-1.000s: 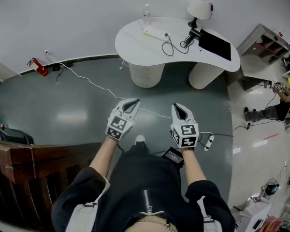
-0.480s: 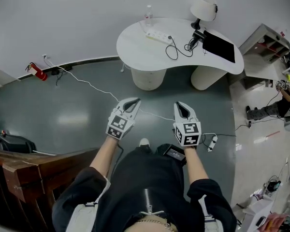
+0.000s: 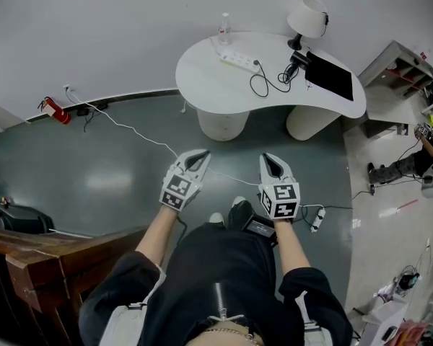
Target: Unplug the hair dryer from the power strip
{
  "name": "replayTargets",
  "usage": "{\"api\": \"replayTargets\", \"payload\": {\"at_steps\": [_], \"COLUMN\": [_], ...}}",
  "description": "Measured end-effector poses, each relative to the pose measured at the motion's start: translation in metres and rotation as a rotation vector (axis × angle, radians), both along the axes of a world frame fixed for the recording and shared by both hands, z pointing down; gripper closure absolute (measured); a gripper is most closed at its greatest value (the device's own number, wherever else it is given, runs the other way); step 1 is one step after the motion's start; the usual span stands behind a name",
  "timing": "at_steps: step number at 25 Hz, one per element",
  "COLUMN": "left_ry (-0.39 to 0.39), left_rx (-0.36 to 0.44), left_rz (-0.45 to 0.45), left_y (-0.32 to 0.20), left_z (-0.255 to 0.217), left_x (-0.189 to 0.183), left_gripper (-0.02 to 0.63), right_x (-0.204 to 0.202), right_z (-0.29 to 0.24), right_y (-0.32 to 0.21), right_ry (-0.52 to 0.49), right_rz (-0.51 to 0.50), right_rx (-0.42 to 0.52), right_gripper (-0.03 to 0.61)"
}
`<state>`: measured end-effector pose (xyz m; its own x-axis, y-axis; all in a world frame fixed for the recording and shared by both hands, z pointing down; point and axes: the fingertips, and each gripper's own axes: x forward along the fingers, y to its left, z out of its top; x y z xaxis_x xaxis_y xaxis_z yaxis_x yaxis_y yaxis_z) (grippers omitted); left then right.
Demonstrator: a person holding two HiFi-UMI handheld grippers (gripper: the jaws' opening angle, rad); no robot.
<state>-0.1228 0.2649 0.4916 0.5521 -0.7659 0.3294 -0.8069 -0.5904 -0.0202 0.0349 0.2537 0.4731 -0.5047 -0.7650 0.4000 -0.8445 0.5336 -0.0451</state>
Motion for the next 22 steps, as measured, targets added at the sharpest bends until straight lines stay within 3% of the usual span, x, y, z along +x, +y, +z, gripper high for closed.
{"api": "replayTargets", "payload": {"at_steps": [11,22], "left_ry": [-0.015,-0.014], "left_rx": [-0.006,-0.019], "left_rz": [0.006,0.005], "left_y": [-0.05,-0.147], "left_z": [0.009,0.013], "left_x": [0.002,0.023], "left_gripper": [0.6,0.6], "right_x": [0.0,0.018], "right_z": [0.011,0.013], "right_y": [-0.05,-0.149], "right_ry": [-0.017,-0.013], "right_rz": [0.003,-0.007], "right_rx": [-0.006,-0.014], "right_gripper": [0.572,0.572]}}
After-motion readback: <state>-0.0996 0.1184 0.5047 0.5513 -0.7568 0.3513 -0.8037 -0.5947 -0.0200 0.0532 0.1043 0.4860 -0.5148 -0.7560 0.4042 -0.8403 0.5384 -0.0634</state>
